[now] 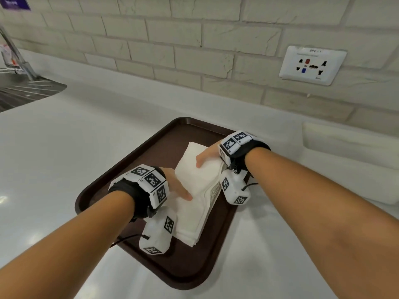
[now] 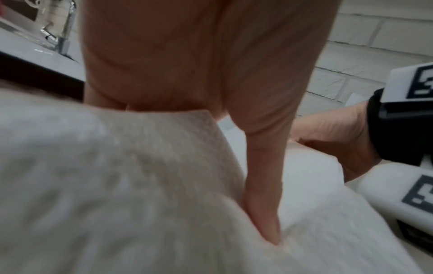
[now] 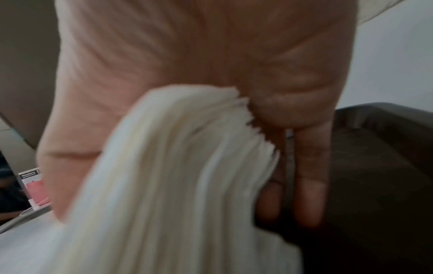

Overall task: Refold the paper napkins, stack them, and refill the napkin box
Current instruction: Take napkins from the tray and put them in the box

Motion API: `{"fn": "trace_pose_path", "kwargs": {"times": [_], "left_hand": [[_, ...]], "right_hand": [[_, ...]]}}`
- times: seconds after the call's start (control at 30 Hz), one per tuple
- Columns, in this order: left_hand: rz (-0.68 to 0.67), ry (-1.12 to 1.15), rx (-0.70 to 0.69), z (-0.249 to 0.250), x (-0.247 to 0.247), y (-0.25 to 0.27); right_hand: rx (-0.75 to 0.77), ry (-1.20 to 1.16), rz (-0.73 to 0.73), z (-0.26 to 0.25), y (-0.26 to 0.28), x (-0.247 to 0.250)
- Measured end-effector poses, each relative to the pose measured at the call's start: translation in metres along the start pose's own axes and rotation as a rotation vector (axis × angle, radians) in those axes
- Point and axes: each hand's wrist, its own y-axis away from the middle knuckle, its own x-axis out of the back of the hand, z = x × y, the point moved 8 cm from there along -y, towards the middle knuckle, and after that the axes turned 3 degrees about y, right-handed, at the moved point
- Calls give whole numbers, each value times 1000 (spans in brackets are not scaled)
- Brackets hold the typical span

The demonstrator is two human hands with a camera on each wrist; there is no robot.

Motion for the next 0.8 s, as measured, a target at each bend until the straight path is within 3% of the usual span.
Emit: {"fn": "trace_pose_path", "kwargs": {"times": [0.43, 0.6, 0.8], "left_hand": [[-93, 246, -199, 6, -13, 17], [46, 320, -169, -1, -5, 28], [101, 347, -328, 24, 9, 73]], "right_hand": [[90, -325, -100, 2, 36, 6], [84, -152, 80, 7, 60, 18], [179, -299, 200, 40, 101, 26]]}}
